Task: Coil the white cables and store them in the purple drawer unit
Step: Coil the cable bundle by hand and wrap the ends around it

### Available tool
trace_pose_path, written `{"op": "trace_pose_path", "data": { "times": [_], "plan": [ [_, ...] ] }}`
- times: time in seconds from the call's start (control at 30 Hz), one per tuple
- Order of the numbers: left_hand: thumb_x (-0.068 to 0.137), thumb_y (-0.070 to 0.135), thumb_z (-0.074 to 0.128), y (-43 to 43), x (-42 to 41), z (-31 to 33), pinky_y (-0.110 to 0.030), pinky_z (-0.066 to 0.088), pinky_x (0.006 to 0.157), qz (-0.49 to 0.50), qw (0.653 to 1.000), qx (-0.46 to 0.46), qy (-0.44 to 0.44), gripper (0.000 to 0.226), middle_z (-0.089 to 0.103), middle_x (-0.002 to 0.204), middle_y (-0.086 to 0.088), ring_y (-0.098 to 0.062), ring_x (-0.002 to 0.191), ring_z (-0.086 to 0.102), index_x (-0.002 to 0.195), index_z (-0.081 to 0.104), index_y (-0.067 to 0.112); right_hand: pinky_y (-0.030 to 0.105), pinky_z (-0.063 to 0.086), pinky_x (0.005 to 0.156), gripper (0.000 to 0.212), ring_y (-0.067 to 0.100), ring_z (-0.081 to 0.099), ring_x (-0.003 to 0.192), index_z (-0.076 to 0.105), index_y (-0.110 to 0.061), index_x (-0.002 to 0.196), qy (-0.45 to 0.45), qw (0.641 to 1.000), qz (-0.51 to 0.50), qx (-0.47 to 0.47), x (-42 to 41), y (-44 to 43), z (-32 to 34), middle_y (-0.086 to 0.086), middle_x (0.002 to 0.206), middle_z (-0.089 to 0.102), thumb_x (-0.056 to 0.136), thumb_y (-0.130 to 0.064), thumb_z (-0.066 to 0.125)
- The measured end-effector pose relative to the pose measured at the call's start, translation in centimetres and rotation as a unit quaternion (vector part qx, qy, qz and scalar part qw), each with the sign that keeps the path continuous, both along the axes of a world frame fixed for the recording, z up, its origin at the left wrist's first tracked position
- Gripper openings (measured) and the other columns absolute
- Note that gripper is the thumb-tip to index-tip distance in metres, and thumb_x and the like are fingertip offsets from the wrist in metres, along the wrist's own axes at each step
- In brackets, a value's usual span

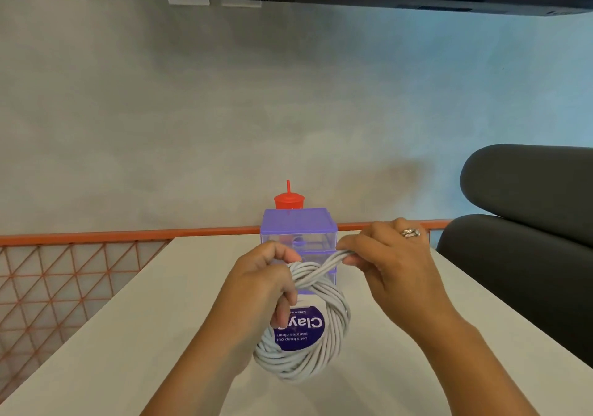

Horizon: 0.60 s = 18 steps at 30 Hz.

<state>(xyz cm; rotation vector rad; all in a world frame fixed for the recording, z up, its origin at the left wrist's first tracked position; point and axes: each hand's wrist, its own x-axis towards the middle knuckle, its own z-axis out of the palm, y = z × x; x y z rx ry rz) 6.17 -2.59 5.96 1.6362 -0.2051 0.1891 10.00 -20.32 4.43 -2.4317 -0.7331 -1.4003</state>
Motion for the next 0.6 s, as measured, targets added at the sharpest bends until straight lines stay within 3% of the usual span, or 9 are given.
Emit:
{"op": "trace_pose_path", "data": {
  "times": [0.1,0.17,0.27,0.37,0.43,0.53,0.6],
  "plan": [
    [0.069,0.015,0.067,0.1,-0.4,0.1,-0.016,0.028,0.035,-0.04,0.999,-0.03,-0.002,0.01,0.046,0.049,-0.004,-0.01,0.032,0.031,0.077,0.065,0.009,0.034,0.035,0.068,0.027,0.011,0.038,0.086,0.055,-0.032,0.096,0.052,0.994,0.035,0.09,0.4,0.7,-0.6,-0.004,0.089,0.058,0.092,-0.047,0.034],
    [0.082,0.008,0.064,0.0,-0.3,0.0,-0.015,0.028,0.035,-0.032,0.998,-0.048,-0.008,0.003,0.046,0.049,-0.003,-0.009,0.033,0.03,0.081,0.067,0.007,0.038,0.036,0.069,0.021,0.012,0.032,0.092,0.066,-0.035,0.089,0.053,0.993,0.021,0.108,0.4,0.7,-0.8,-0.004,0.097,0.054,0.085,-0.043,0.047],
    [0.086,0.003,0.057,-0.2,-0.2,-0.2,-0.014,0.029,0.035,-0.011,0.998,-0.059,-0.018,0.012,0.046,0.047,-0.001,-0.008,0.032,0.03,0.081,0.067,0.007,0.036,0.036,0.063,0.017,0.016,0.04,0.085,0.072,-0.037,0.081,0.05,0.997,-0.046,0.03,0.0,0.6,-0.5,-0.008,0.085,0.046,0.076,-0.039,0.056],
    [0.086,0.001,0.057,-0.4,-0.2,-0.3,-0.014,0.029,0.035,-0.008,0.998,-0.06,-0.03,0.012,0.046,0.046,-0.001,-0.008,0.032,0.03,0.082,0.067,0.007,0.033,0.038,0.066,0.024,0.015,0.049,0.076,0.072,-0.032,0.094,0.139,0.989,-0.048,-0.035,-0.7,1.1,0.5,-0.01,0.08,0.043,0.089,-0.031,0.049],
    [0.085,0.001,0.057,-0.4,-0.3,-0.2,-0.014,0.029,0.035,-0.009,0.997,-0.063,-0.039,0.012,0.046,0.047,-0.002,-0.008,0.032,0.03,0.083,0.067,0.007,0.024,0.043,0.074,0.027,0.01,0.051,0.083,0.069,-0.026,0.104,0.276,0.96,0.042,0.008,-1.2,1.2,0.9,-0.009,0.086,0.052,0.095,-0.018,0.045],
    [0.085,0.001,0.057,-0.3,-0.4,-0.1,-0.013,0.03,0.035,-0.005,0.997,-0.057,-0.06,0.012,0.048,0.046,-0.002,-0.008,0.032,0.032,0.085,0.068,0.008,0.01,0.044,0.071,0.042,-0.001,0.057,0.082,0.069,-0.032,0.091,0.403,0.88,0.202,0.147,-2.3,1.0,1.9,-0.021,0.078,0.062,0.087,0.002,0.043],
    [0.085,0.002,0.058,-0.4,-0.4,-0.1,-0.014,0.031,0.036,-0.002,0.996,-0.048,-0.076,0.013,0.05,0.047,-0.002,-0.008,0.033,0.035,0.085,0.068,0.009,0.023,0.052,0.079,0.03,0.004,0.062,0.085,0.069,-0.026,0.089,0.448,0.841,0.243,0.182,-2.5,0.8,1.9,-0.014,0.085,0.067,0.077,-0.01,0.047]
  ]
}}
